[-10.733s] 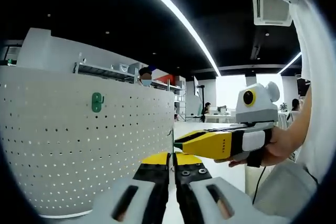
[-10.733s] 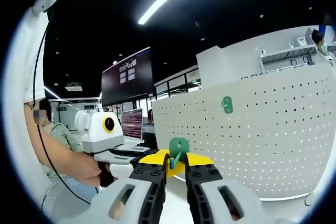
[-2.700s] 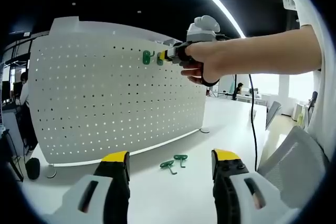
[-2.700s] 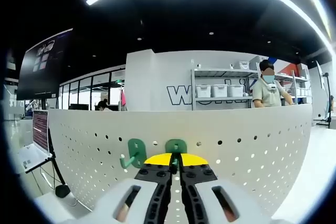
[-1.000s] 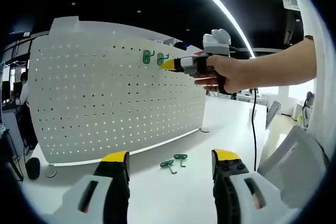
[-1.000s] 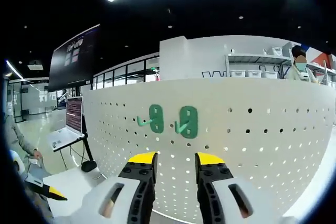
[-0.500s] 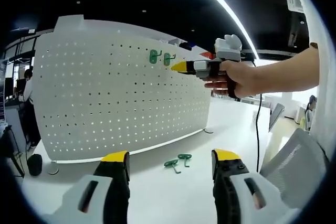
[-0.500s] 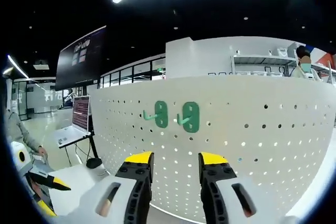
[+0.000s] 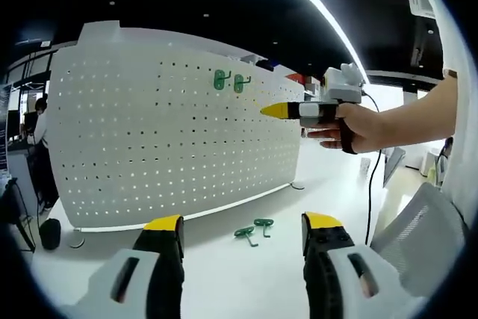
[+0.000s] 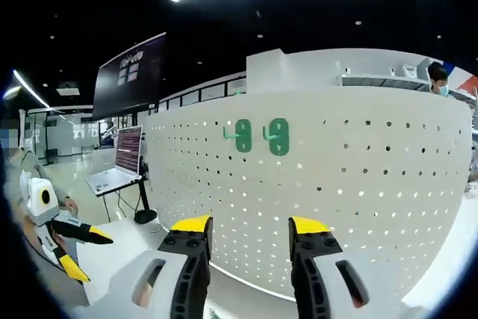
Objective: Insert the hook assembly into the mounting plate slot until the hook locks in place.
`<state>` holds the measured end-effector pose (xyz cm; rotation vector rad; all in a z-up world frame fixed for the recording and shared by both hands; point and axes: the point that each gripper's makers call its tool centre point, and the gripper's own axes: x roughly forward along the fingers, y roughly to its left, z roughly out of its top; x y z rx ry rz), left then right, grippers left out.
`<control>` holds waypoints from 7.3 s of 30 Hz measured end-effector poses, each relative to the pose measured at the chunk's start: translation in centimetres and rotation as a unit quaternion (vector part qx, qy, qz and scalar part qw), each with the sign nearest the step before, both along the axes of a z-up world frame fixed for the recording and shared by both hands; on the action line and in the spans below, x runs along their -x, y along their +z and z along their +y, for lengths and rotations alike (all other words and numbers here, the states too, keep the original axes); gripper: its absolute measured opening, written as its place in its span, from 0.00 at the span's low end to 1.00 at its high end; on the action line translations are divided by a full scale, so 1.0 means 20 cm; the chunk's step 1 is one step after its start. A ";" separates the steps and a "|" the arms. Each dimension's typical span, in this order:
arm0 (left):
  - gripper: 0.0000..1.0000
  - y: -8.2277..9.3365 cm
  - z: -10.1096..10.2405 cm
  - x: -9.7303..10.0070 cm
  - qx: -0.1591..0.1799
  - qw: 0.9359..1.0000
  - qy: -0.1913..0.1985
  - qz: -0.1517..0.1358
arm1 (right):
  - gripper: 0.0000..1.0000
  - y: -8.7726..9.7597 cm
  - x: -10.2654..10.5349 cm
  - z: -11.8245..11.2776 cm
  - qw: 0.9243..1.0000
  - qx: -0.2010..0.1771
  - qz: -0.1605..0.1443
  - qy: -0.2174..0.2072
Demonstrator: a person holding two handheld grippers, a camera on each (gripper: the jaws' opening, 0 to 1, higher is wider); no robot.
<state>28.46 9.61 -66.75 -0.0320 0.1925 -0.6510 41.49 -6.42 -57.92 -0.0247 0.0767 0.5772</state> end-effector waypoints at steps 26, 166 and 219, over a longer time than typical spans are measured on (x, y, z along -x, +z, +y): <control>0.67 0.01 -0.01 0.00 0.006 1.000 -0.005 -0.001 | 0.46 -0.12 0.23 -0.09 1.000 0.005 0.014 0.024; 0.62 -0.19 -0.15 -0.23 -0.268 0.927 -0.260 0.019 | 0.53 -0.55 0.68 -0.24 0.990 0.055 0.122 0.040; 0.58 -0.44 -0.33 -0.42 -0.427 0.795 -0.431 0.024 | 0.53 -0.60 0.69 -0.23 0.987 0.063 0.143 0.045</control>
